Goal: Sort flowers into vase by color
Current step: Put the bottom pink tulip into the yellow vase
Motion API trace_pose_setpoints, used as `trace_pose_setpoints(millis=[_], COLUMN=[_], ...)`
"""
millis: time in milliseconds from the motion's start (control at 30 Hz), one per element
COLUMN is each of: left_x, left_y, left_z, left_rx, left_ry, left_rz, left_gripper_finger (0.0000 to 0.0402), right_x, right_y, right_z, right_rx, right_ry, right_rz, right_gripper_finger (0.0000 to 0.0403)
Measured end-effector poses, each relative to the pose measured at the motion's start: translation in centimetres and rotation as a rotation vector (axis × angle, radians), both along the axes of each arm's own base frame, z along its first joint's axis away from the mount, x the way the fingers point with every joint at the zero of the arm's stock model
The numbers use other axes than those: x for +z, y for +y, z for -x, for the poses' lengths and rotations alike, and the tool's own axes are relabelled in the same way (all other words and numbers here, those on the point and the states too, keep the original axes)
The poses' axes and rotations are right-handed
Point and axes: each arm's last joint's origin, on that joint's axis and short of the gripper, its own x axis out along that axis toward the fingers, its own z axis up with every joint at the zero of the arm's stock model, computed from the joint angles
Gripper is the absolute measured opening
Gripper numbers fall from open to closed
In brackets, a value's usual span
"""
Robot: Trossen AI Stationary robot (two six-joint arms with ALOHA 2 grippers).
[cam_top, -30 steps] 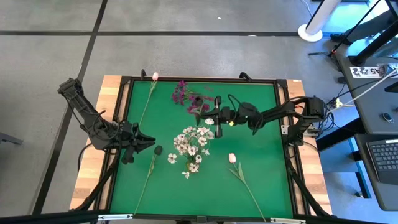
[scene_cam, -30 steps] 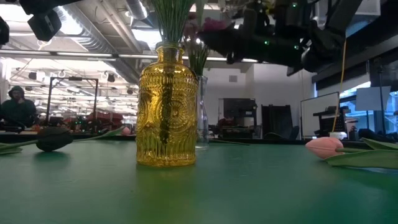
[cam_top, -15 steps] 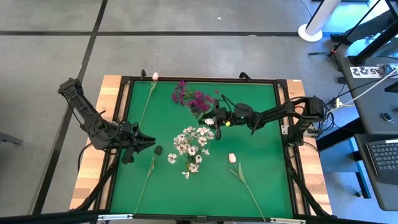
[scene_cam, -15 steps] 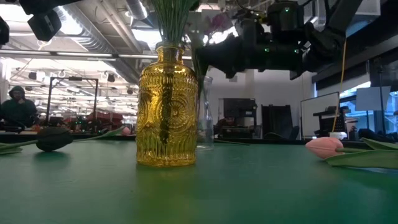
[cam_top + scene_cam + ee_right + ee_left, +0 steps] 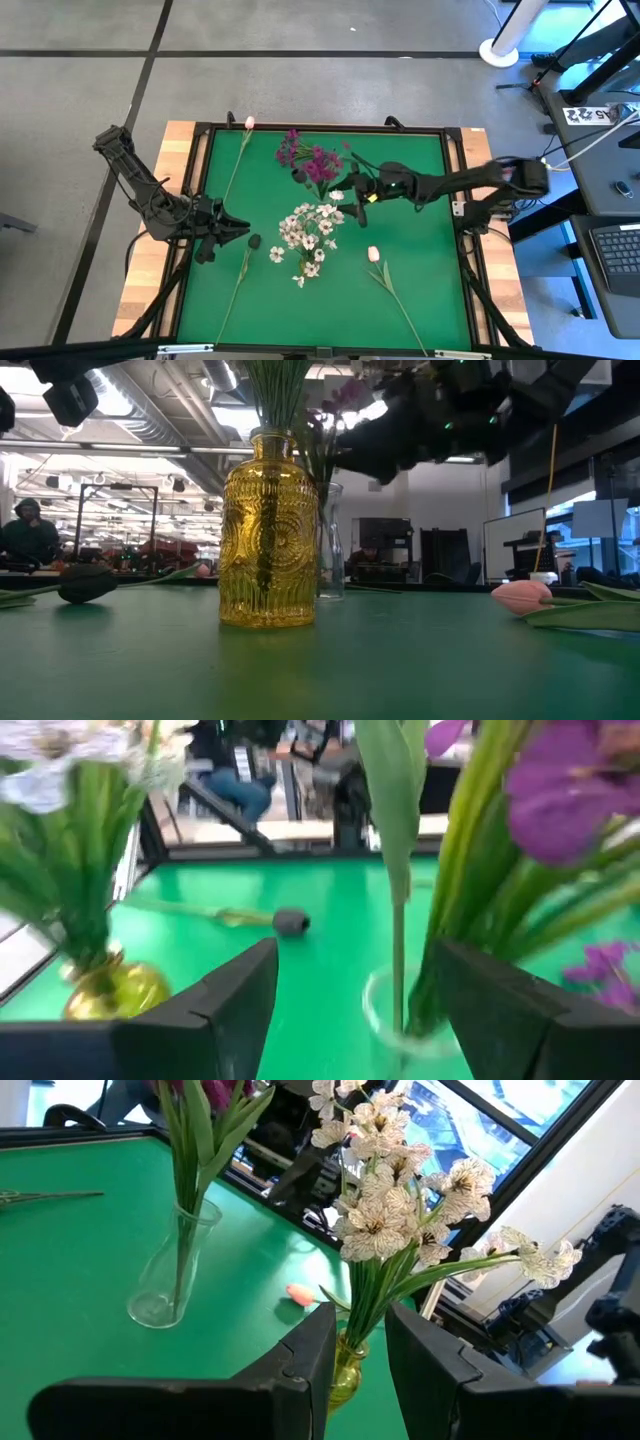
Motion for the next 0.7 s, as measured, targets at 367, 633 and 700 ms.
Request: trace_pose_setpoints(millis=[367,633,700], left_x=[0.0,-0.1,-0.2], left_y=[0.0,0.0,0.0], left_z=[0.0,0.0,0.0], left_rx=[-0.010,-0.009,-0.008], left_ry=[0.004,0.012,0.013], left_rz=[0.000,-0.007,-0.007], left_gripper_finger=[0.0087,0.0087,0.0087], right_x=[3.1,1.6,1.1], right_y=[1.4,6.9,8.4], right_z=[6.5,8.7,9.3], right_rx=[-0.035,-0.001,-0.043], right_ry=[0.349,0.646,0.708], right_rz=[-0.121,-0.213,-0.234], right_gripper_finger=[0.0266,0.0266,0.0266])
